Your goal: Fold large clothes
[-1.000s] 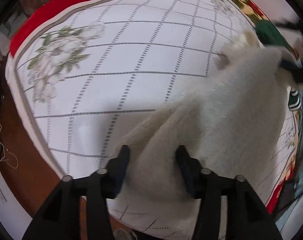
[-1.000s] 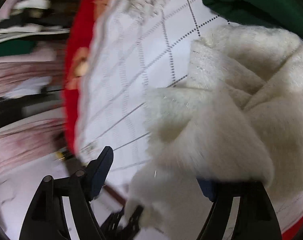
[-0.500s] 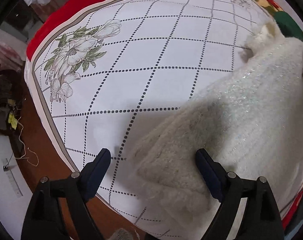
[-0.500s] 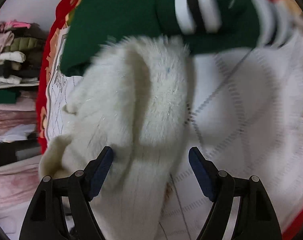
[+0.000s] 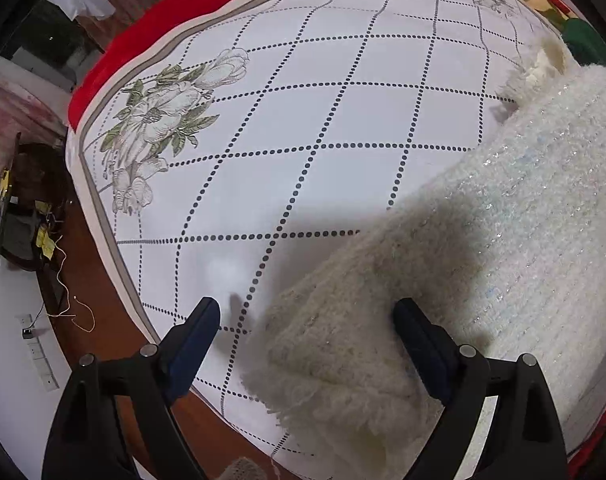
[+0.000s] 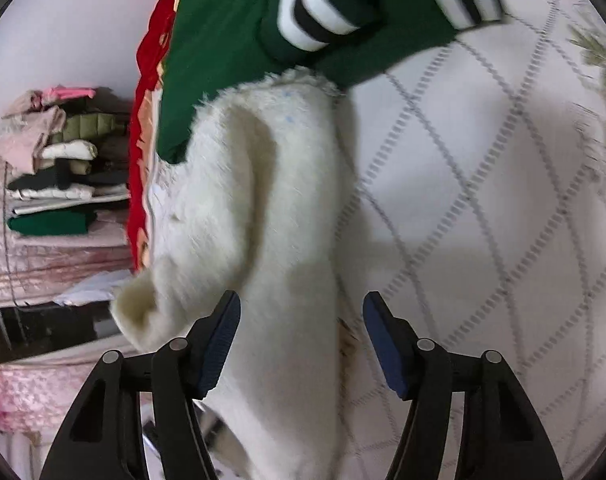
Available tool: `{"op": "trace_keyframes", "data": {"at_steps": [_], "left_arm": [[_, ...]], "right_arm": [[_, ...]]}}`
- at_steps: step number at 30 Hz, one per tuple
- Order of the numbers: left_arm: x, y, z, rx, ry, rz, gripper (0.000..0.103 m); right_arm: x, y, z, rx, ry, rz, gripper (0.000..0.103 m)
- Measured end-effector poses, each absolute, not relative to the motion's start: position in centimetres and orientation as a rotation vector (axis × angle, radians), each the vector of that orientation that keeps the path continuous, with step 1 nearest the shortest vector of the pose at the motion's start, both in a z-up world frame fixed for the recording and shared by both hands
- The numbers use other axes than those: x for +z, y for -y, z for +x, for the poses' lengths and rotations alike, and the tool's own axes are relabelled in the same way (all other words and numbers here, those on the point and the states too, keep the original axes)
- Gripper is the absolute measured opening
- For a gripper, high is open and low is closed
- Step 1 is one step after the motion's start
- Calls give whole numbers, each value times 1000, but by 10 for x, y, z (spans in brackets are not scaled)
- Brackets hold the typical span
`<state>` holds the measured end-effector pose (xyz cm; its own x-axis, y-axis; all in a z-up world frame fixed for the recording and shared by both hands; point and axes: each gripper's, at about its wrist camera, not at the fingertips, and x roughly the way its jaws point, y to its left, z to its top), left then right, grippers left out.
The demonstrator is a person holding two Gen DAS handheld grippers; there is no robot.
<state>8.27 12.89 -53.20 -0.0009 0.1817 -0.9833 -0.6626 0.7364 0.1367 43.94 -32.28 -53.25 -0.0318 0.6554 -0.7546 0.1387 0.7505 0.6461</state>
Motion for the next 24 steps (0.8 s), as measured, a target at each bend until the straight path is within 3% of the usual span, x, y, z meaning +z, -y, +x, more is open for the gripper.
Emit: {"op": "trace_keyframes", "data": {"at_steps": [8,9,10,13,20,22,24], "left_arm": [[-534,-125,82,723,-1419,-441,91],[-536,-125,83,723,-1418,-445,91],[-536,-126,82,724,-1417,-446,91],[-539,-126,80,722,-1418,-435,91],[-520,-121,89,667,-1407,-402,91],[-511,-112,91,646,-1402,-383,91],[-501,-101,94,625,-1402,-351,91]], "right_arm": [[-607,251,474,585,-1605,708,65],[-608,245,475,572,-1598,705,55],[-606,245,474,552,-1597,709,38],[-596,263,455,499,-1560,820,27],[-572,378,327,135,-1629,875,28],[-572,410,294,41,-1708,822,39],[-568,431,275,7,-1755,780,42]]}}
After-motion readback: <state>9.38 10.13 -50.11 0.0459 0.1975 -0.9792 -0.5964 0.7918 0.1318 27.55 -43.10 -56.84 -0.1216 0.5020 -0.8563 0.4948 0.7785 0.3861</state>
